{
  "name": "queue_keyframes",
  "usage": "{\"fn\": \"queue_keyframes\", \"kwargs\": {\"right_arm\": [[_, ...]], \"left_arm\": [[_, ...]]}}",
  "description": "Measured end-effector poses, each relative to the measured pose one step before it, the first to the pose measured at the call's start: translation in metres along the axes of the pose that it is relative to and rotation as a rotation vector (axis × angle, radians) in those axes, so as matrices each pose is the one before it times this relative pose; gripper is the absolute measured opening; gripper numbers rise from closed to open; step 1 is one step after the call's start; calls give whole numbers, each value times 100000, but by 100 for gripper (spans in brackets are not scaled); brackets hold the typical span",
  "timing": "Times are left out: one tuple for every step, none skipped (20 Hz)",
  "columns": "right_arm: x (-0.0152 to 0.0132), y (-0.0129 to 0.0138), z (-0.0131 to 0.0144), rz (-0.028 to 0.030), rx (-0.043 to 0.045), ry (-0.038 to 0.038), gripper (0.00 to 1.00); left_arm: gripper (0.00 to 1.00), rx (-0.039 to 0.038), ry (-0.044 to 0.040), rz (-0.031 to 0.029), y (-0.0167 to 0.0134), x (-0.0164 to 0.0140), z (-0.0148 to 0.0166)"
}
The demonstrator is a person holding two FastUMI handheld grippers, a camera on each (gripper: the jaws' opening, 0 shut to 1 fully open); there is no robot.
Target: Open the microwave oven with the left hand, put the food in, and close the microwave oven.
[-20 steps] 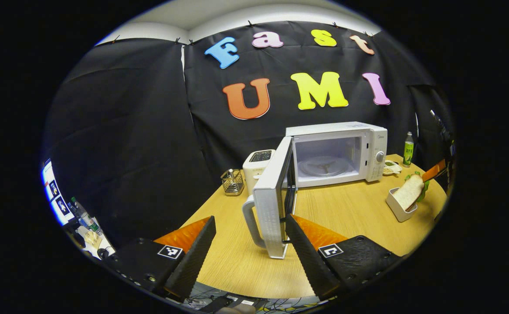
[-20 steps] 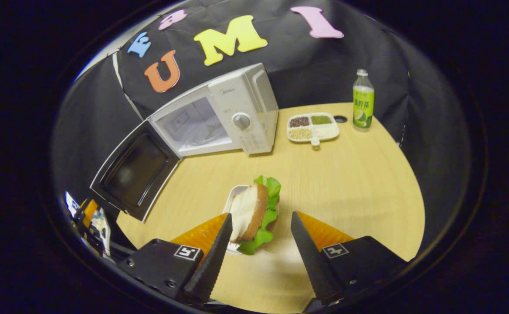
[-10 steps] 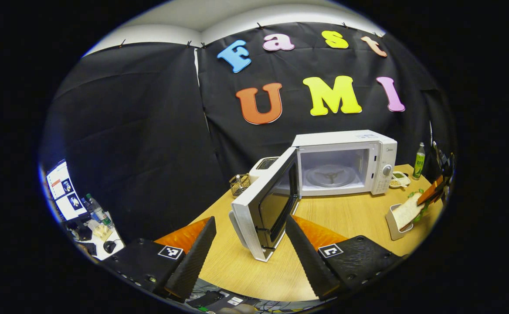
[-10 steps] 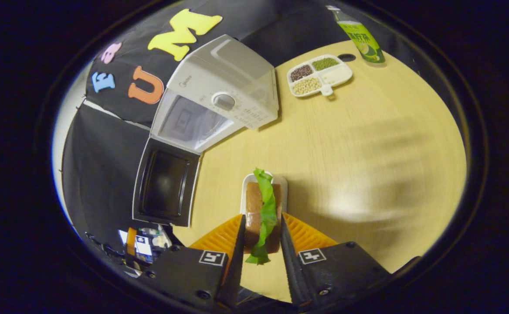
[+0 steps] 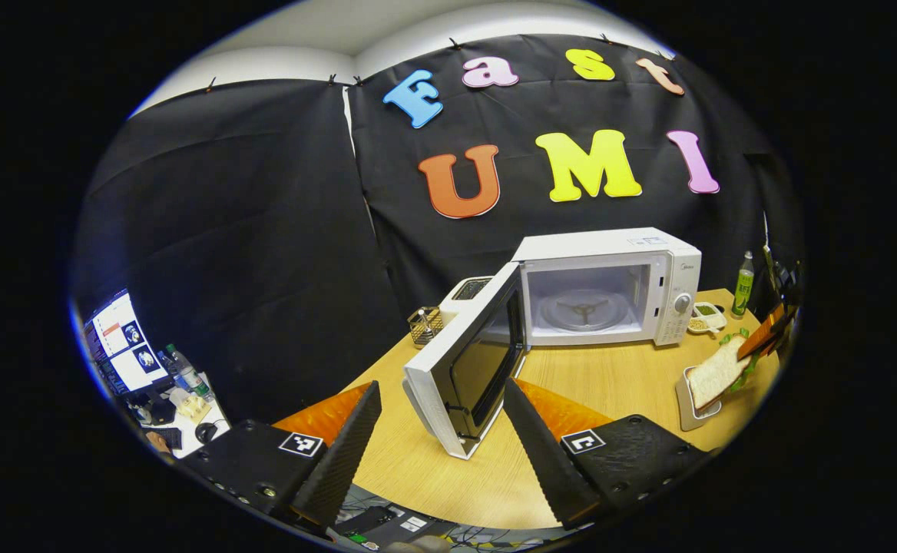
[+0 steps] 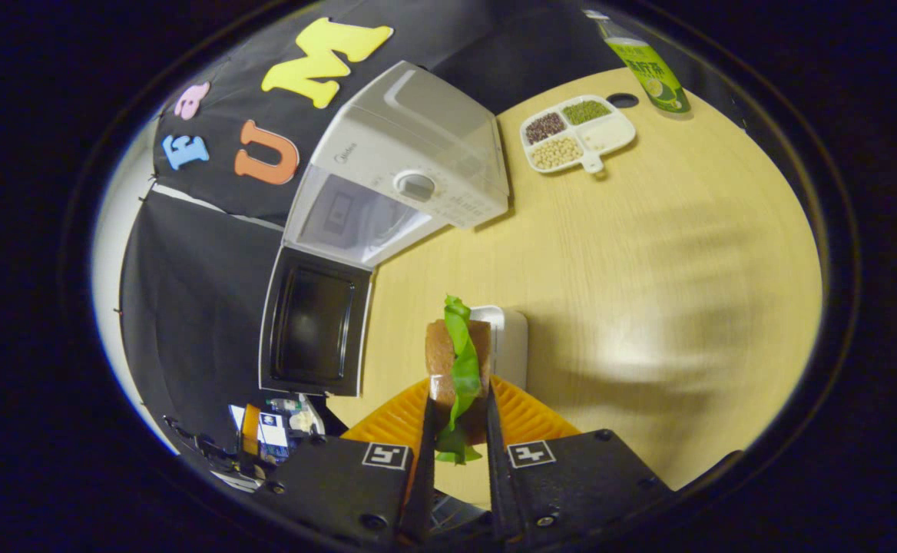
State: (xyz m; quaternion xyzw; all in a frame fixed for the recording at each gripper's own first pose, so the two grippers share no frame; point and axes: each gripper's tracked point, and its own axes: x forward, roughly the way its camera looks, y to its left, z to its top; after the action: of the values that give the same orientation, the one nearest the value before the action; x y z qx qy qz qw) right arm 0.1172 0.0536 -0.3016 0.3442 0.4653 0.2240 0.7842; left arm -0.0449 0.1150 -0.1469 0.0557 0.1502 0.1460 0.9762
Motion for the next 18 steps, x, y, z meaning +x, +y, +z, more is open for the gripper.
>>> {"fn": "queue_keyframes", "kwargs": {"right_arm": [[-311, 1362, 477, 1541, -283, -2172, 33], [-194, 1322, 458, 1550, -410, -2124, 25], [118, 1449, 590, 1152, -1074, -2868, 25], [369, 1330, 479, 730, -1905, -3000, 25], [654, 1334, 591, 613, -1565, -3329, 33], [778, 1374, 364, 965, -577, -3346, 33], [1069, 1208, 333, 919, 795, -3455, 26], [1376, 1160, 321, 510, 2059, -4153, 25], [1250, 901, 77, 468, 1377, -3053, 25], [1583, 753, -89, 40, 1552, -3569, 33], [1698, 436, 140, -1217, 2675, -5090, 33], [1917, 585, -28, -247, 1863, -4622, 33], [2006, 676, -315, 301, 1728, -4227, 33], [1872, 621, -318, 939, 2378, -4418, 33], [1913, 720, -417, 1141, 2537, -3917, 33], [1929, 423, -582, 634, 2548, -3528, 33], [1929, 121, -393, -900, 2270, -3378, 33], [1849, -135, -290, -1638, 1908, -4517, 33]], "left_arm": [[96, -271, -759, -1379, -148, 48, 227], [96, -305, -643, -2156, -194, 114, 170], [96, 114, -302, -1715, -67, -21, 20], [96, 274, -420, -1812, 194, 149, 61], [97, 95, -250, -2031, 145, 123, 14], [96, -10, -750, -2206, 196, 139, 5], [96, 6, -87, -1658, 379, 50, 16], [96, 261, 179, -1427, 429, 257, -106], [96, 326, 285, -1206, 555, 183, -138], [96, 511, -238, -1260, 505, 18, -44], [97, -73, -377, -1327, 530, -67, 148], [97, -278, -169, -1466, 464, 7, 50], [96, 352, 63, -228, 751, 157, -12], [96, 94, -154, -135, 745, 151, 15], [97, 56, -379, -577, 568, 177, 60], [97, 347, -522, -60, 634, 36, 25], [97, 144, -185, 60, 582, 175, -63], [96, 143, -374, 187, 547, 237, -129]]}}
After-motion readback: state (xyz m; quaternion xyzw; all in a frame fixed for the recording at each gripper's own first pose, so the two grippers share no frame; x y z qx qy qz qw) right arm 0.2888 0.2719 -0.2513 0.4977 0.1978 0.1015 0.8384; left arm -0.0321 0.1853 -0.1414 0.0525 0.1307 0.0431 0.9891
